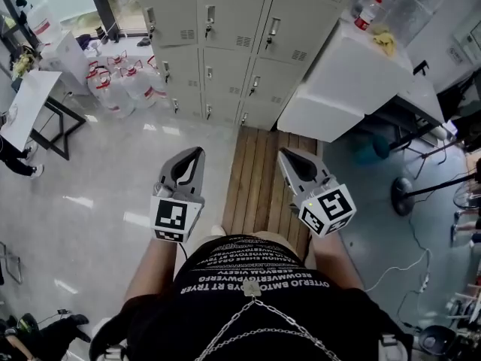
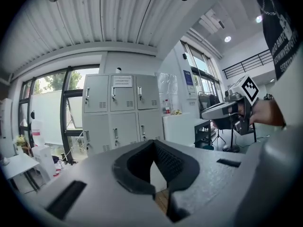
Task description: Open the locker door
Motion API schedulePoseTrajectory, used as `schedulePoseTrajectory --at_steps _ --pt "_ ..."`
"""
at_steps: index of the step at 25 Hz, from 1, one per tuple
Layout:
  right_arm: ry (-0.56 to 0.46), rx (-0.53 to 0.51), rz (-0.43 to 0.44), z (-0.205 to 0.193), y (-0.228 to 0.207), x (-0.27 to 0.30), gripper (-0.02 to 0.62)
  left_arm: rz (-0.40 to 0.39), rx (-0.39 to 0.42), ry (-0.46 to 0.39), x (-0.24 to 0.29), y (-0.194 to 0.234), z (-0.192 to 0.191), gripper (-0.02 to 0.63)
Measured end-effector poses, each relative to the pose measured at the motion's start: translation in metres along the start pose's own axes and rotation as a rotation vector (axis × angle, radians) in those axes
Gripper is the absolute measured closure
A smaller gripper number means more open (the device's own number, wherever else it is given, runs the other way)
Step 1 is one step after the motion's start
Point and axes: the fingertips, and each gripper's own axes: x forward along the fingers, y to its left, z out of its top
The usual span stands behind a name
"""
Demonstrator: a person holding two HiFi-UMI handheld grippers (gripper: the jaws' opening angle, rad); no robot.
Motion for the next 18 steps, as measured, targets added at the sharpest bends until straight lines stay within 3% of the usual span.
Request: schedulePoseTrajectory --at_steps 9,18 --pt "0.025 0.118 -0.097 -0.029 -0.060 -0.010 0.598 -0.077 -0.017 0.048 0.061 -0.013 -0.020 0.607" --pt "0.041 0.229 -0.058 -0.050 -0.144 0.018 0.598 -0.030 -0.013 0.059 0.132 -0.005 -0.002 0.607"
